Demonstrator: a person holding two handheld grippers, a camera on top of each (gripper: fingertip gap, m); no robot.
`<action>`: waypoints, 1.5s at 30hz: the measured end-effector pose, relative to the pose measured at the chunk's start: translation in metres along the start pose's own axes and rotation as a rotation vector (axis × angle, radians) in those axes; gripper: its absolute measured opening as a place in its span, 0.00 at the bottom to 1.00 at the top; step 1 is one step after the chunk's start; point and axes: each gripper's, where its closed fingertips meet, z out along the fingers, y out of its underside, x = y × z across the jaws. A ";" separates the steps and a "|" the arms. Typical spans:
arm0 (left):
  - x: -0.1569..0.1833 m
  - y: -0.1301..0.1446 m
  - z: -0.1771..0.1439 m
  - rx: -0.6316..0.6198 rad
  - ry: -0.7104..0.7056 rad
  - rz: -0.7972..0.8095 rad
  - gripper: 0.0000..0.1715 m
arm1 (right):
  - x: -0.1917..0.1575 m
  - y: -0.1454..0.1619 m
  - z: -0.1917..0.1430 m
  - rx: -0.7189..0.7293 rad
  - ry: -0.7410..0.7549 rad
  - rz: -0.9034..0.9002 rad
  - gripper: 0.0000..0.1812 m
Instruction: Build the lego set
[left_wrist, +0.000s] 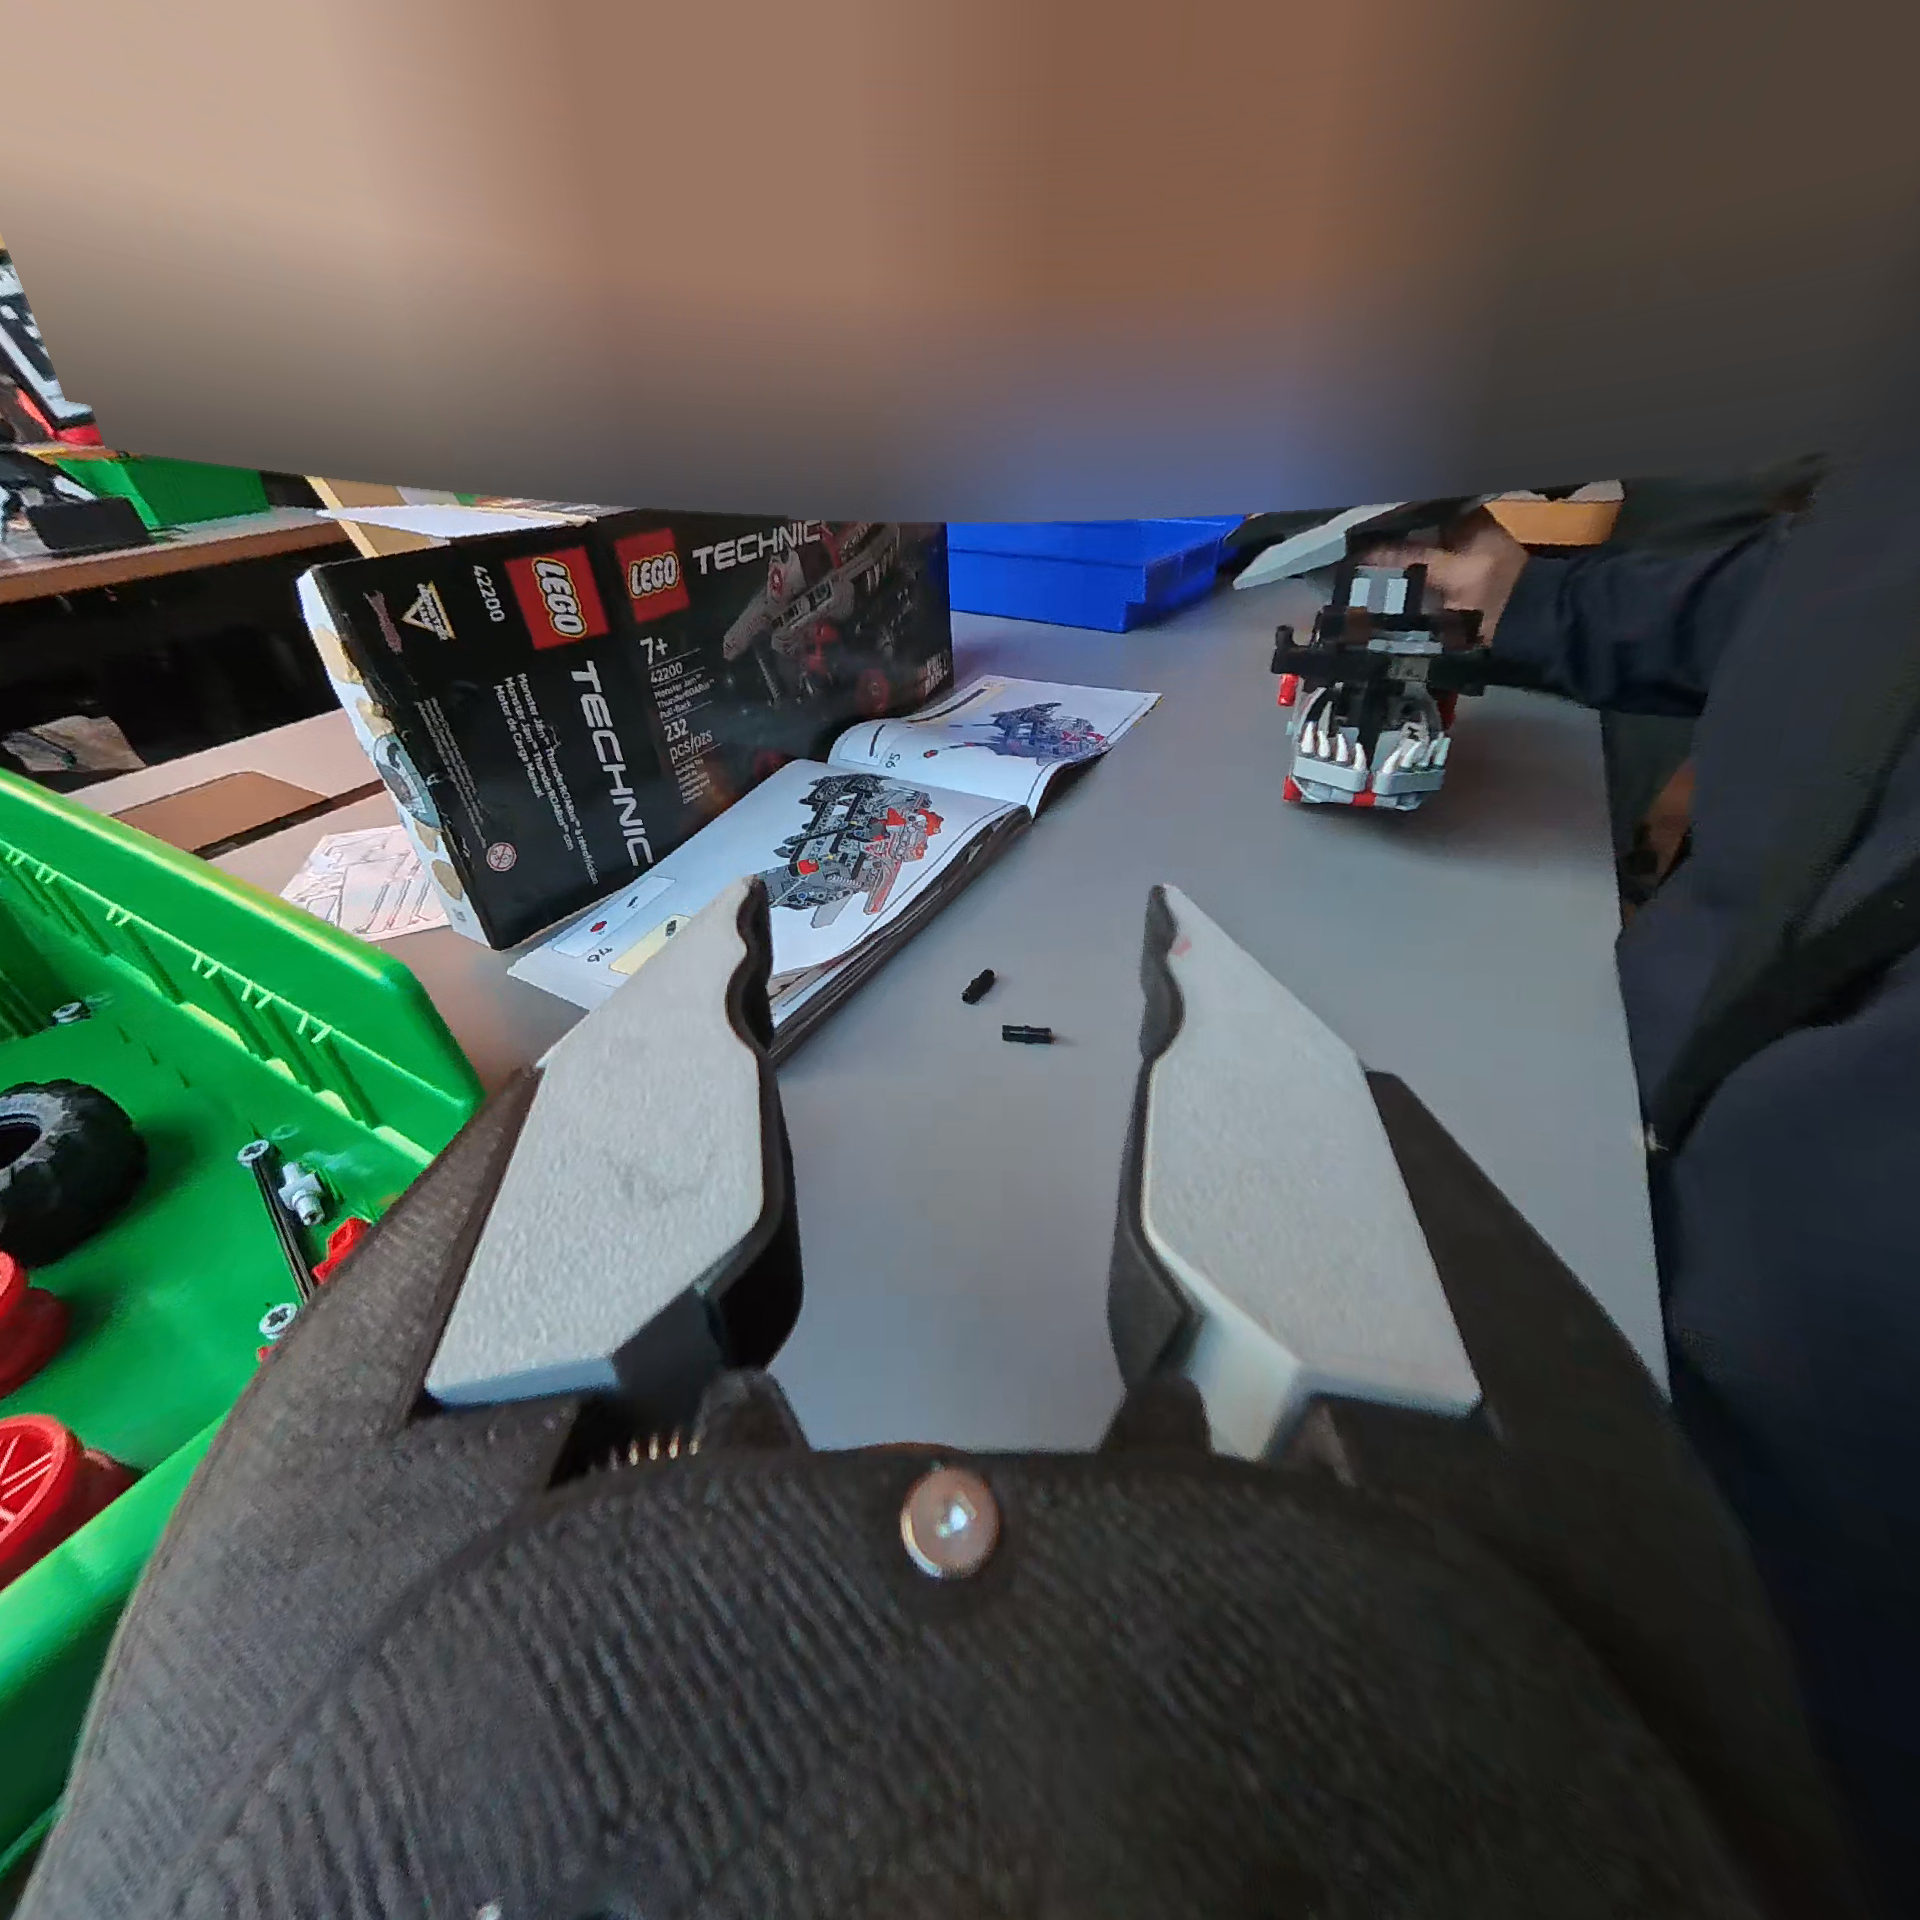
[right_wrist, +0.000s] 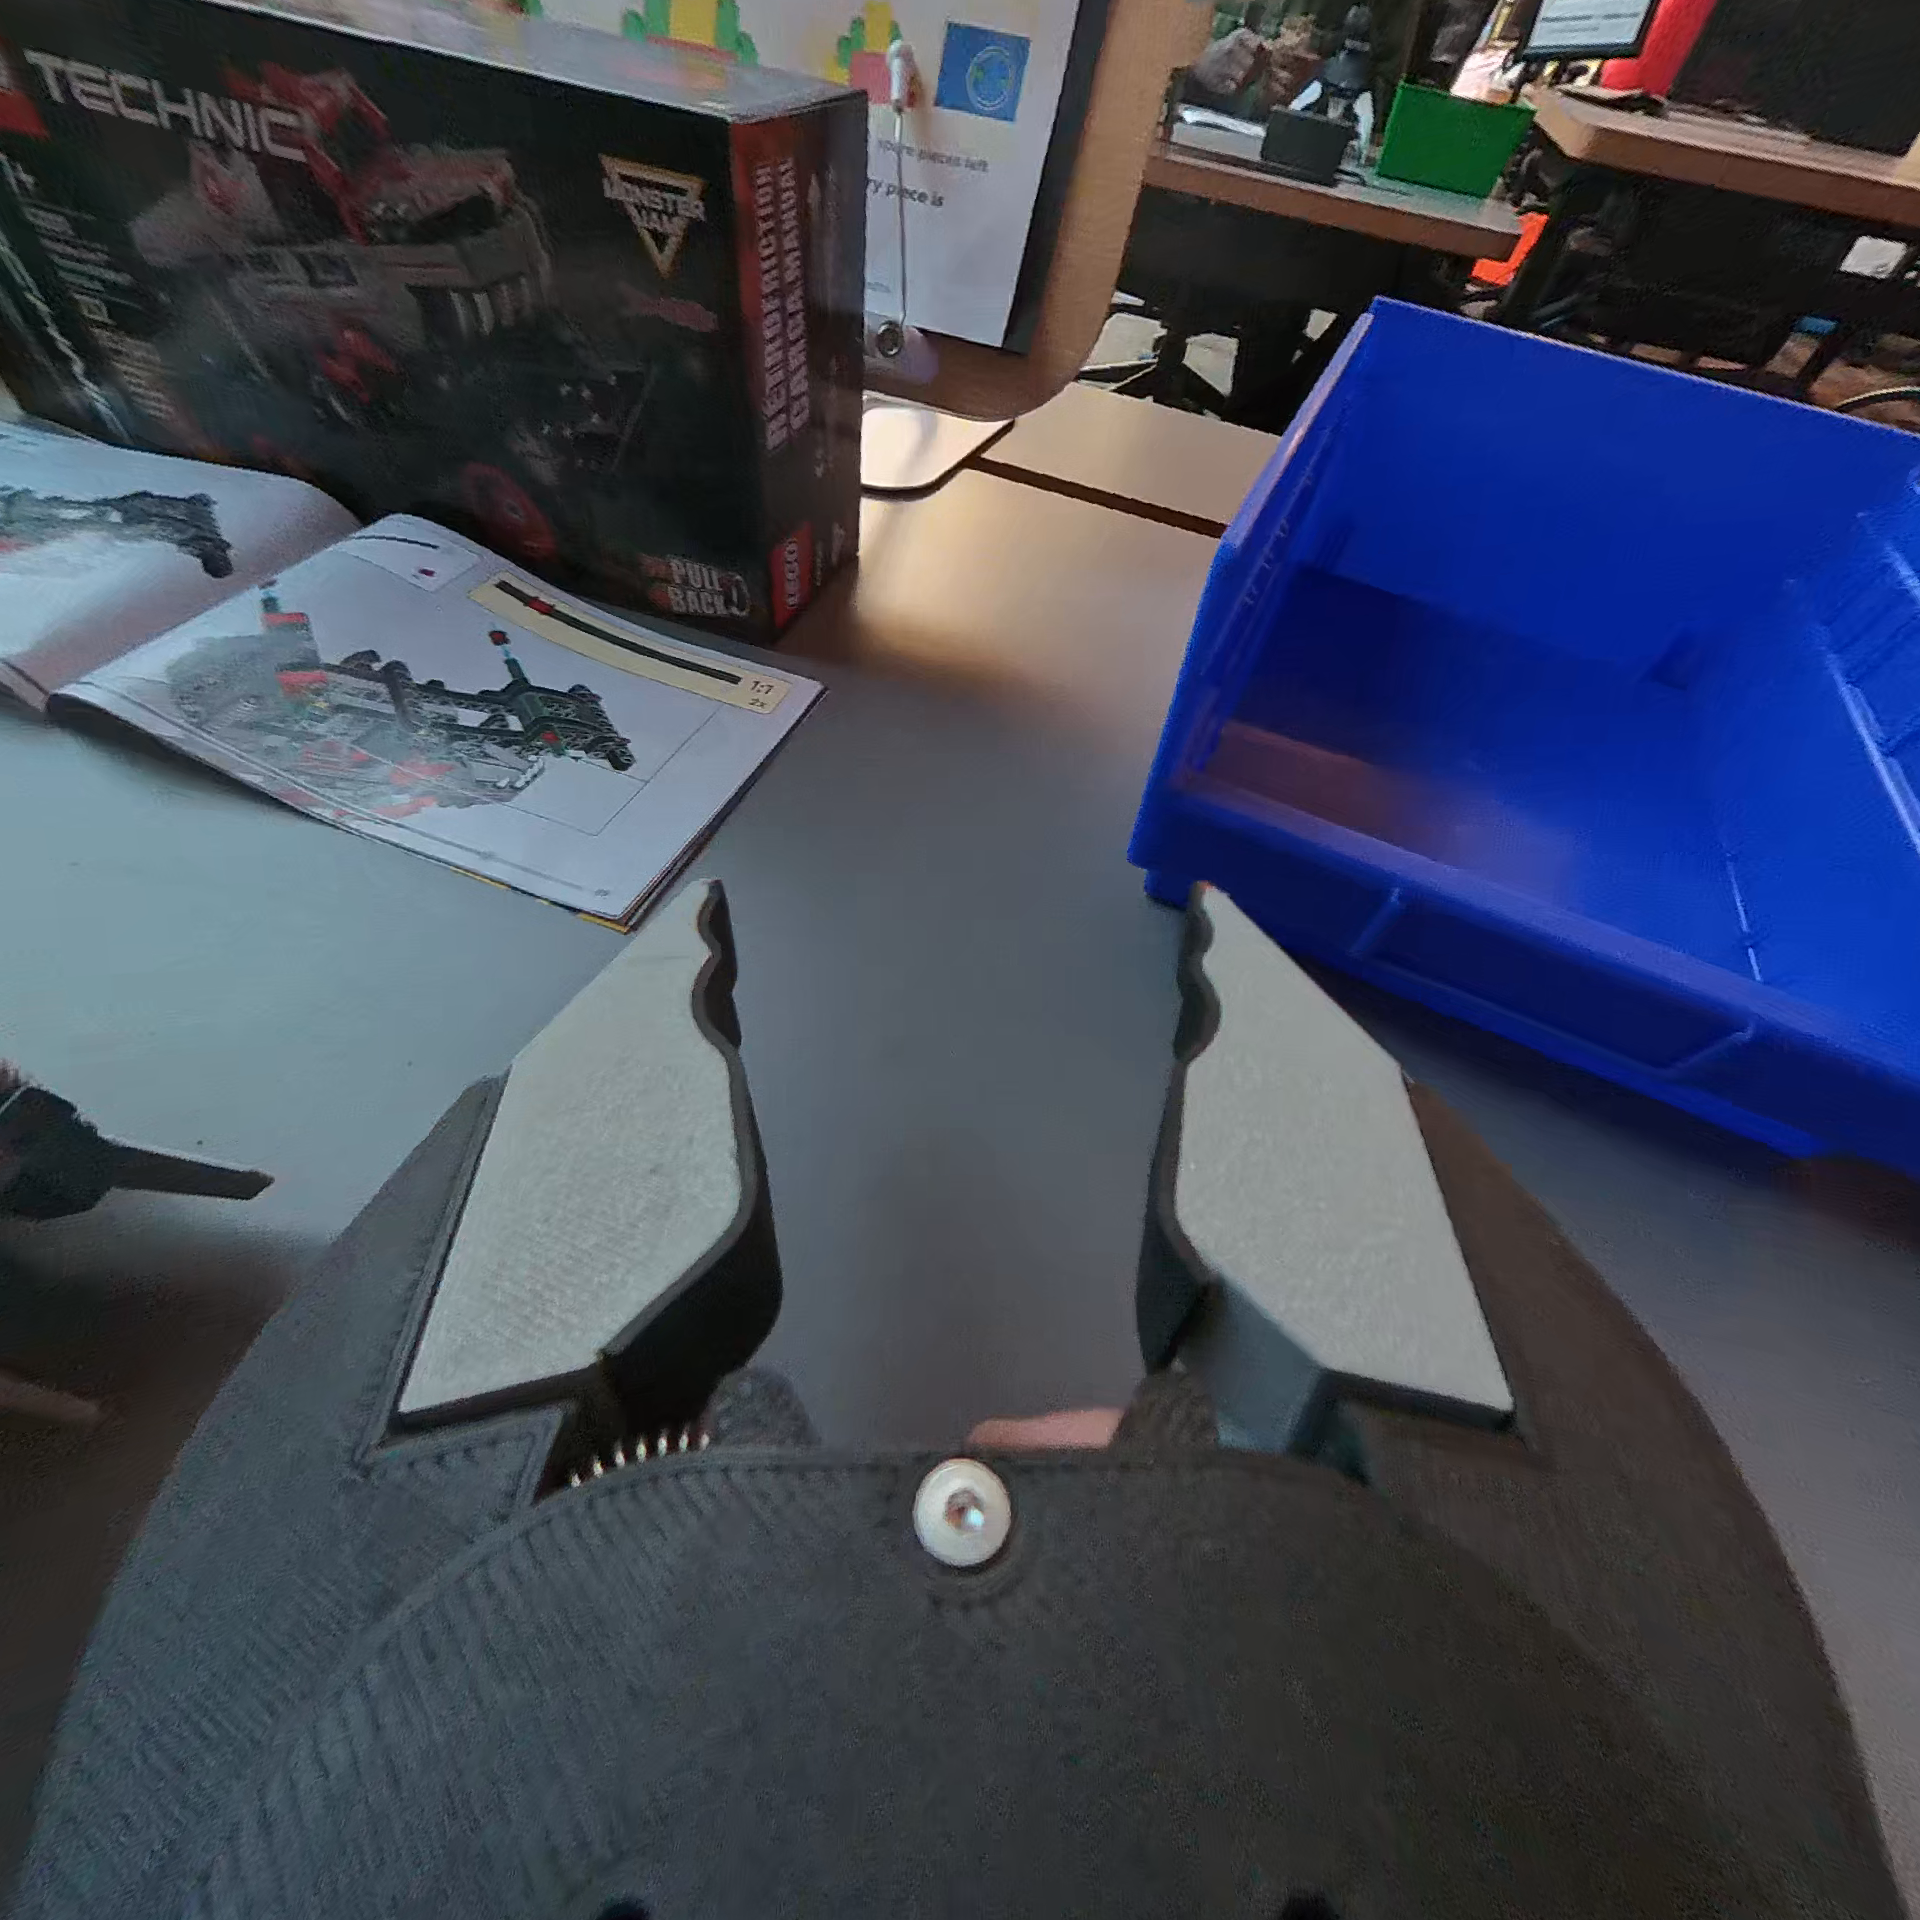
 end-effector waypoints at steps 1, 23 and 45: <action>0.001 0.000 0.000 0.002 0.001 0.004 0.40 | 0.002 -0.001 -0.001 0.011 0.009 0.005 0.46; -0.056 0.007 -0.048 -0.108 -0.267 -0.032 0.31 | 0.015 -0.011 -0.012 0.094 0.079 0.020 0.44; -0.233 0.035 -0.127 -1.023 -0.301 -0.033 0.22 | 0.040 0.008 -0.007 -0.038 0.245 0.024 0.42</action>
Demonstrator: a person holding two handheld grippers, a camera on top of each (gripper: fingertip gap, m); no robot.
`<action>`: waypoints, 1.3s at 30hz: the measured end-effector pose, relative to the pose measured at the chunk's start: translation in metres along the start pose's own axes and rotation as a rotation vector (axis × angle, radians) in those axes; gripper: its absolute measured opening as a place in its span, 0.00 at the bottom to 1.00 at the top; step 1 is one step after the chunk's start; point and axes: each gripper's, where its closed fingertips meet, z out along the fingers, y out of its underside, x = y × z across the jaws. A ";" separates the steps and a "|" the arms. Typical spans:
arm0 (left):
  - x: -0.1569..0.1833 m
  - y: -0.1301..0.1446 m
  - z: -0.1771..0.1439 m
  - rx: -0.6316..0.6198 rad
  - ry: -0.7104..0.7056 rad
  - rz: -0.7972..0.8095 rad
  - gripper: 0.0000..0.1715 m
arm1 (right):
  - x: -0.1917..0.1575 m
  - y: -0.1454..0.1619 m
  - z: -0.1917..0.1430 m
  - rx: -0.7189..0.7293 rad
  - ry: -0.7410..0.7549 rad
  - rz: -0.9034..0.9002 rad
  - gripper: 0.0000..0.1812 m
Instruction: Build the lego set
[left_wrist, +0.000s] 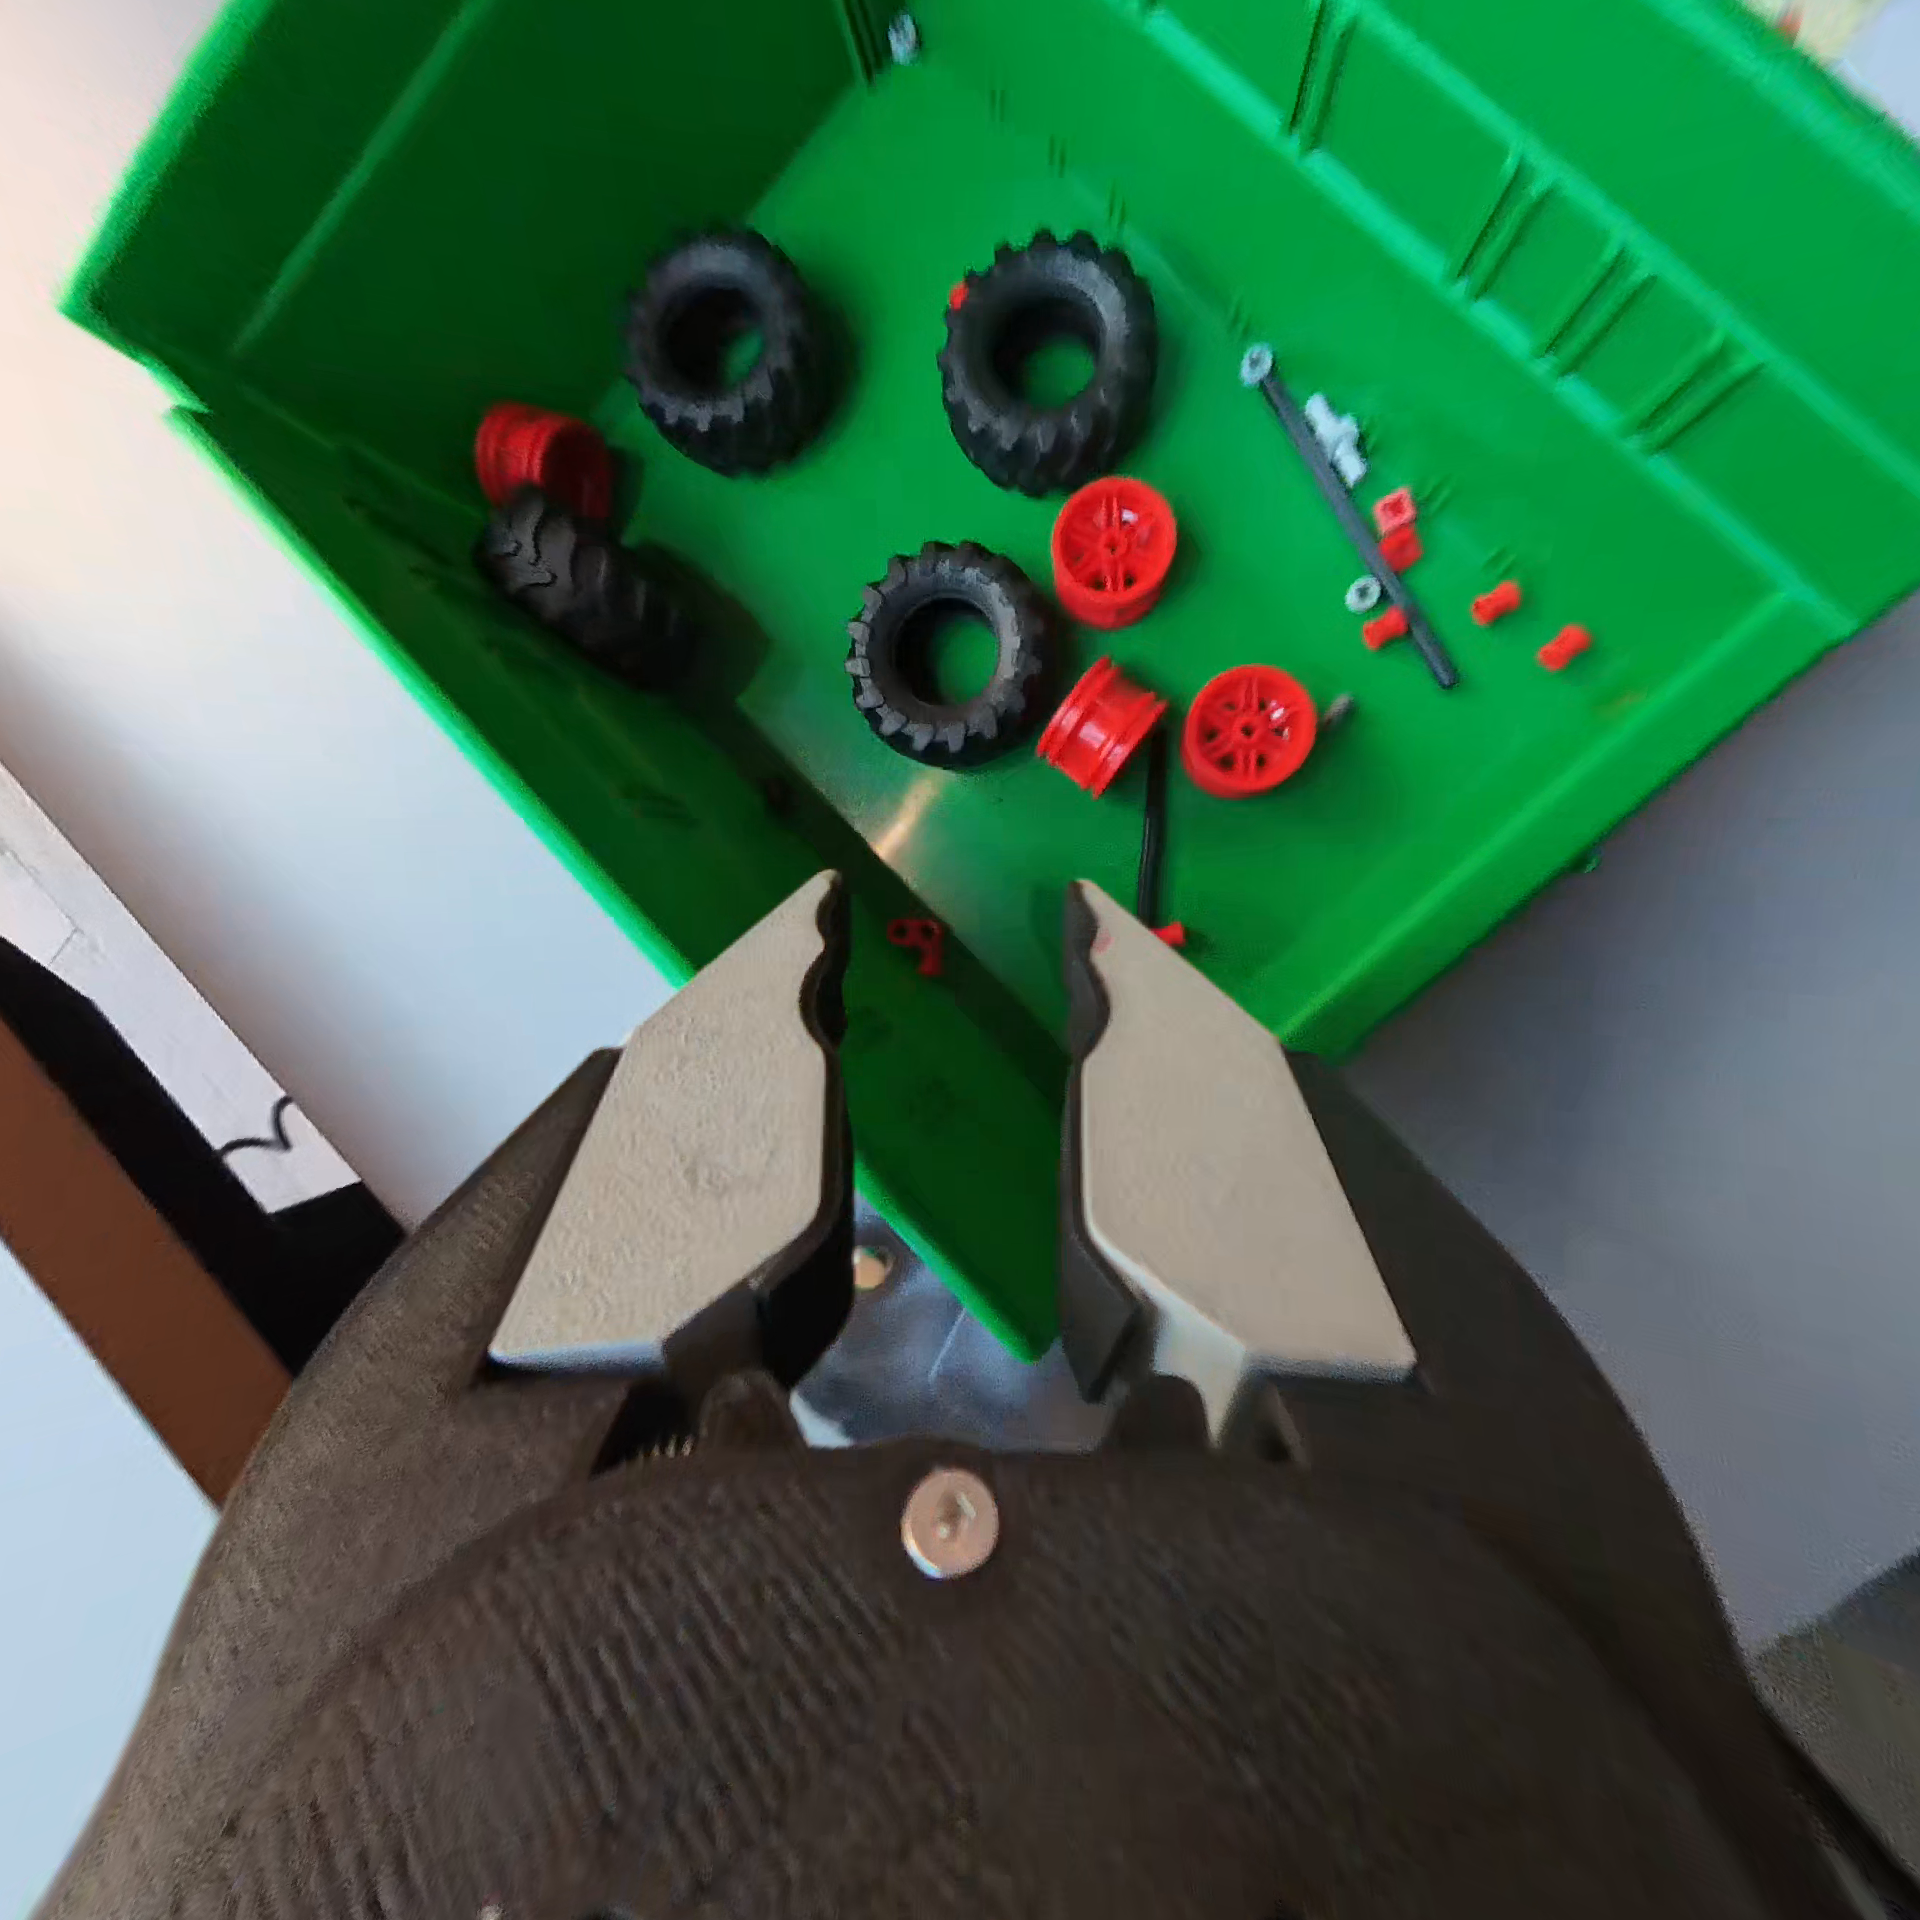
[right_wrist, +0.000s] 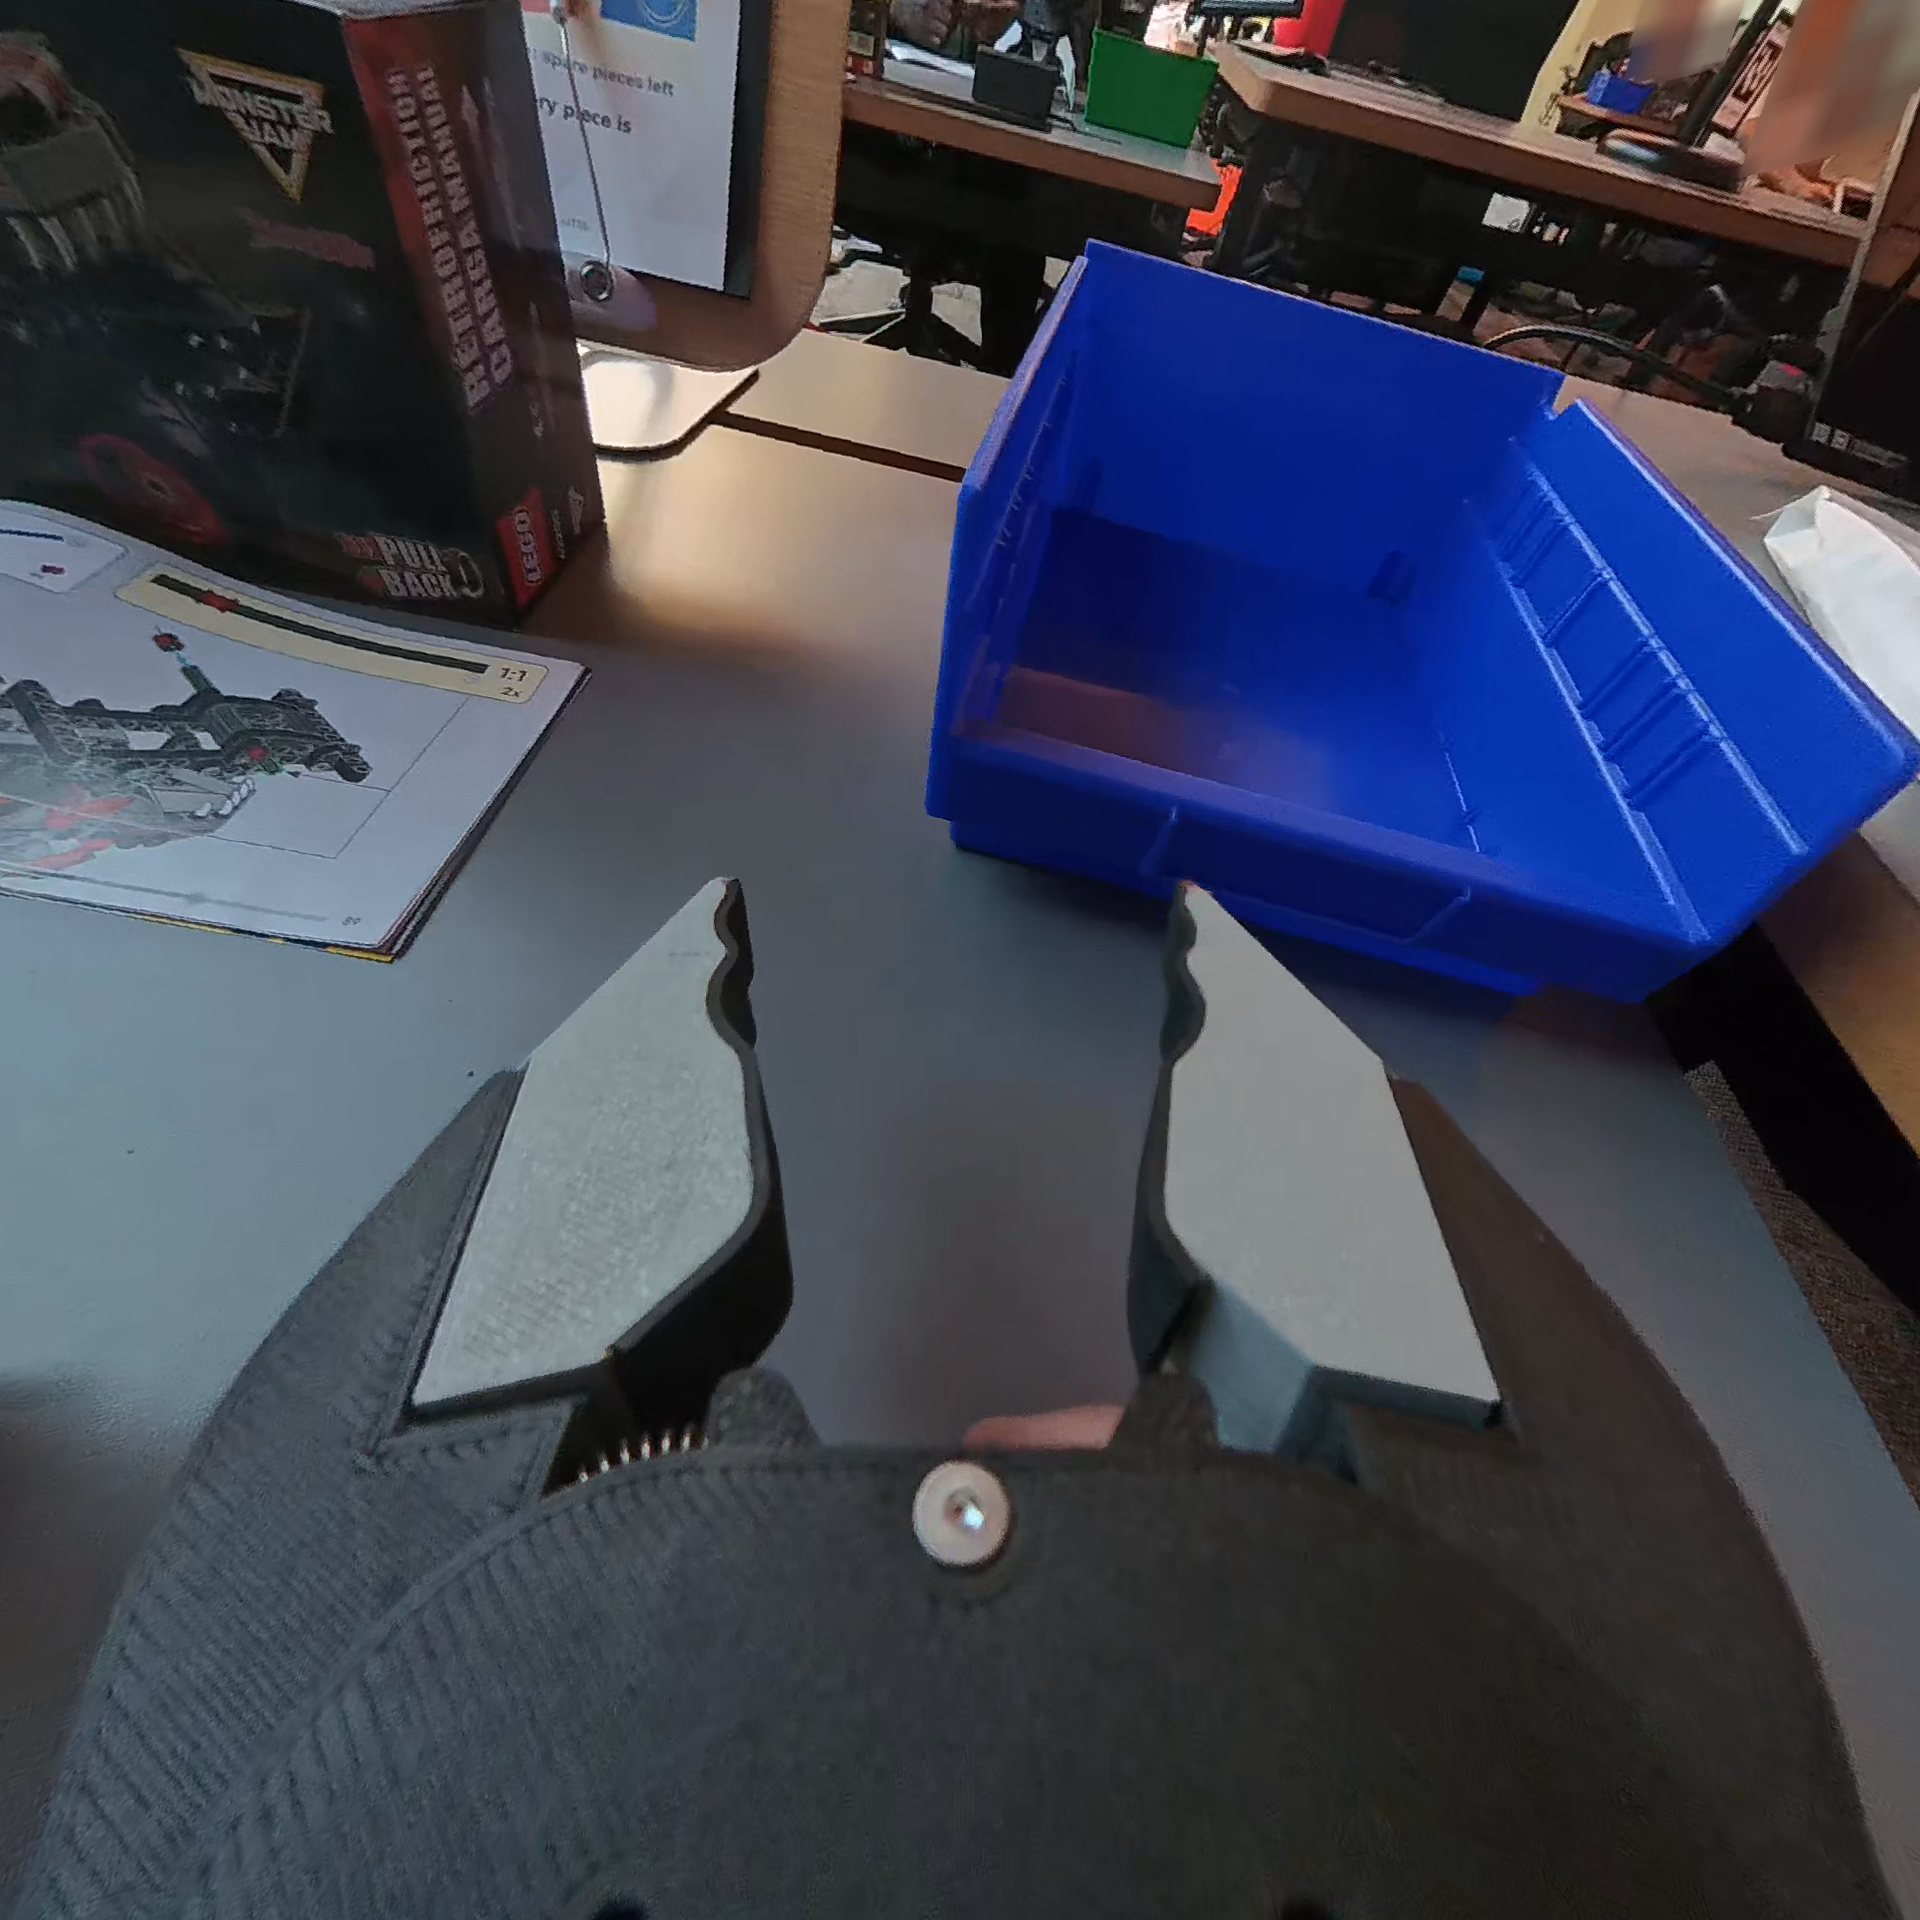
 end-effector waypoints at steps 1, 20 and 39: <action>0.000 -0.001 0.003 -0.044 0.014 0.036 0.20 | -0.001 -0.001 -0.001 0.006 -0.007 -0.003 0.42; -0.005 0.045 0.058 -0.790 -0.017 0.321 0.17 | -0.028 -0.023 -0.019 0.175 -0.191 0.001 0.38; 0.005 0.034 0.053 -0.788 0.099 0.152 0.02 | -0.039 -0.033 -0.031 0.255 -0.284 0.027 0.36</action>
